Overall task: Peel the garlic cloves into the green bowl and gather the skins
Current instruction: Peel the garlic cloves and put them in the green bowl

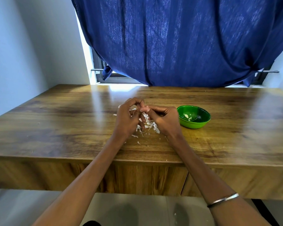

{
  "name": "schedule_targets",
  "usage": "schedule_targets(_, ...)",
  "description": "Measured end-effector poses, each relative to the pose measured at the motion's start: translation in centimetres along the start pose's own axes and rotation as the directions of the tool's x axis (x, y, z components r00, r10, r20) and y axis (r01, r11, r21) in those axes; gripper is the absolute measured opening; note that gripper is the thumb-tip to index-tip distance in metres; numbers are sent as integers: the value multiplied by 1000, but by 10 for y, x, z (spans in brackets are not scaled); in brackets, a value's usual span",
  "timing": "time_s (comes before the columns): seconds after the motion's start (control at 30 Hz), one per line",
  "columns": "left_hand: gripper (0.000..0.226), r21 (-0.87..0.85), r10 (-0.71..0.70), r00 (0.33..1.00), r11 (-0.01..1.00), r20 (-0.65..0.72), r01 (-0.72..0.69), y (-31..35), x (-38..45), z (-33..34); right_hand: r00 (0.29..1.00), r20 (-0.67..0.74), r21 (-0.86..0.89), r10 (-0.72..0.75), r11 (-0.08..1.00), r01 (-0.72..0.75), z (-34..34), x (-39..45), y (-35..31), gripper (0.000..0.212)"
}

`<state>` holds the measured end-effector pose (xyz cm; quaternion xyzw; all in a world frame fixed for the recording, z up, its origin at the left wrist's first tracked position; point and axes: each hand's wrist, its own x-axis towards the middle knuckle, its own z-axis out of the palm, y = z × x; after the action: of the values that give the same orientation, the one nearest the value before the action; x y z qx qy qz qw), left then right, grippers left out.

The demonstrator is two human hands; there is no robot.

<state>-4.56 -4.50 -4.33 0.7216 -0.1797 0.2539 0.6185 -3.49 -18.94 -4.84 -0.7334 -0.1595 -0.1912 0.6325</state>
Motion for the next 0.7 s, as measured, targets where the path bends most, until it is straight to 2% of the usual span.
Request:
schedule_targets(0.23, 21, 96, 89, 996, 991, 14, -90, 2, -1, -1, 983, 117, 170, 139, 973, -157, 0, 1, 4, 24)
schedule_targets(0.37, 19, 134, 146, 989, 980, 32, -149, 3, -4, 3, 954, 209, 353, 213, 894, -277, -1, 2, -2, 11)
schedule_targets(0.5, 24, 79, 120, 992, 990, -40, -117, 5, -3, 5, 953, 223, 420, 204, 862, -283, 1, 2, -4, 11)
schedule_targets(0.63, 15, 60, 31, 992, 998, -123, -24, 5, -3, 4, 963, 184, 434, 199, 862, -261, 3, 1, -5, 17)
schedule_targets(0.7, 14, 61, 7, 989, 998, -147, 2, 4, -4, 3, 964, 159, 421, 212, 869, -261, 2, 1, -5, 13)
